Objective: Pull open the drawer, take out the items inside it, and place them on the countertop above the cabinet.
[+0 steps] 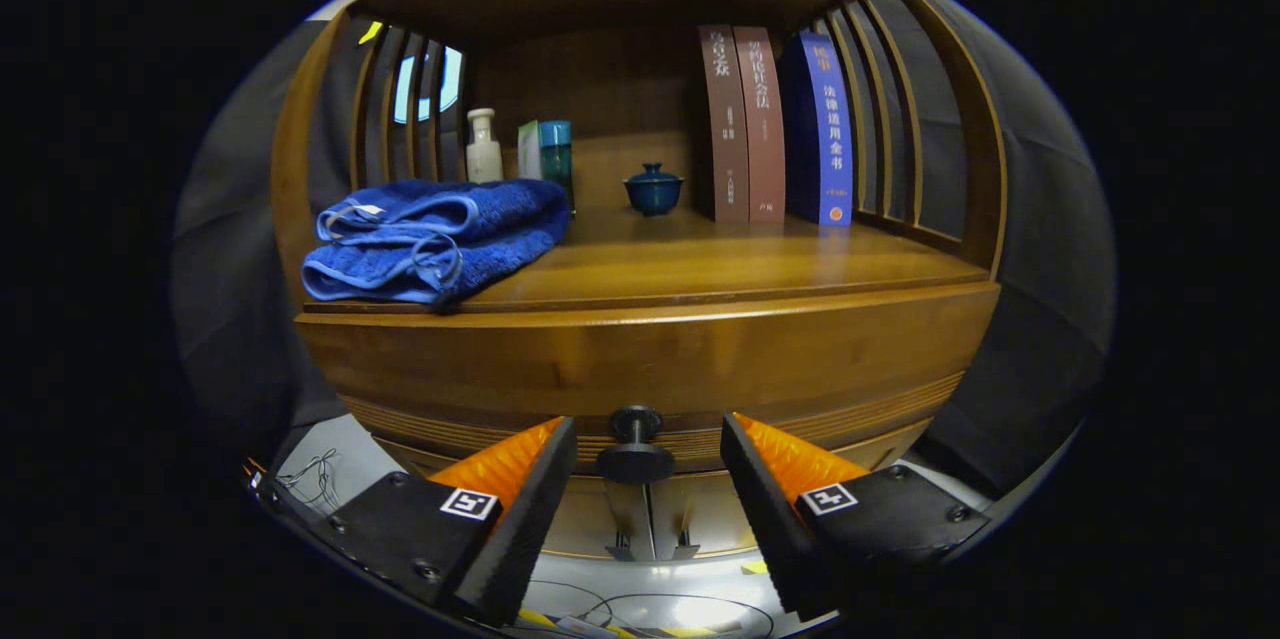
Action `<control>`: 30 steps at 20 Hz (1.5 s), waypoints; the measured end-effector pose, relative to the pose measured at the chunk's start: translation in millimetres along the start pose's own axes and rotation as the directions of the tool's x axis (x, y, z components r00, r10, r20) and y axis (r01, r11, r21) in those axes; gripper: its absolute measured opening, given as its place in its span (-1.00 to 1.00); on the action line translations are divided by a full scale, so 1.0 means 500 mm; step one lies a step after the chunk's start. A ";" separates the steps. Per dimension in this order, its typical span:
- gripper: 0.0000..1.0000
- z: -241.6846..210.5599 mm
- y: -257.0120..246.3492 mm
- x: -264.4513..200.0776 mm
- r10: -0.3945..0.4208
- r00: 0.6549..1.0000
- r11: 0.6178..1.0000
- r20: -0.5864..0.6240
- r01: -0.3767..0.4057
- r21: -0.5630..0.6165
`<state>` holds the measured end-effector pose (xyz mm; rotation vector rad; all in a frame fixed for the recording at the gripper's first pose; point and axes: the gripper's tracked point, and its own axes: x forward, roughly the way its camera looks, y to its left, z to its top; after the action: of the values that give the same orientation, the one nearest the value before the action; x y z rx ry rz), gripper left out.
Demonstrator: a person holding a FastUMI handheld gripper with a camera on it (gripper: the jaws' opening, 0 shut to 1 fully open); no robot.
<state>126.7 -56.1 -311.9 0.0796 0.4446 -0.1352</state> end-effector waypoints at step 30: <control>-0.38 -0.118 -0.008 -0.223 0.002 0.984 0.997 -0.178 -0.016 -0.077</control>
<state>1.3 -41.1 -316.7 0.0170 0.6270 -0.1022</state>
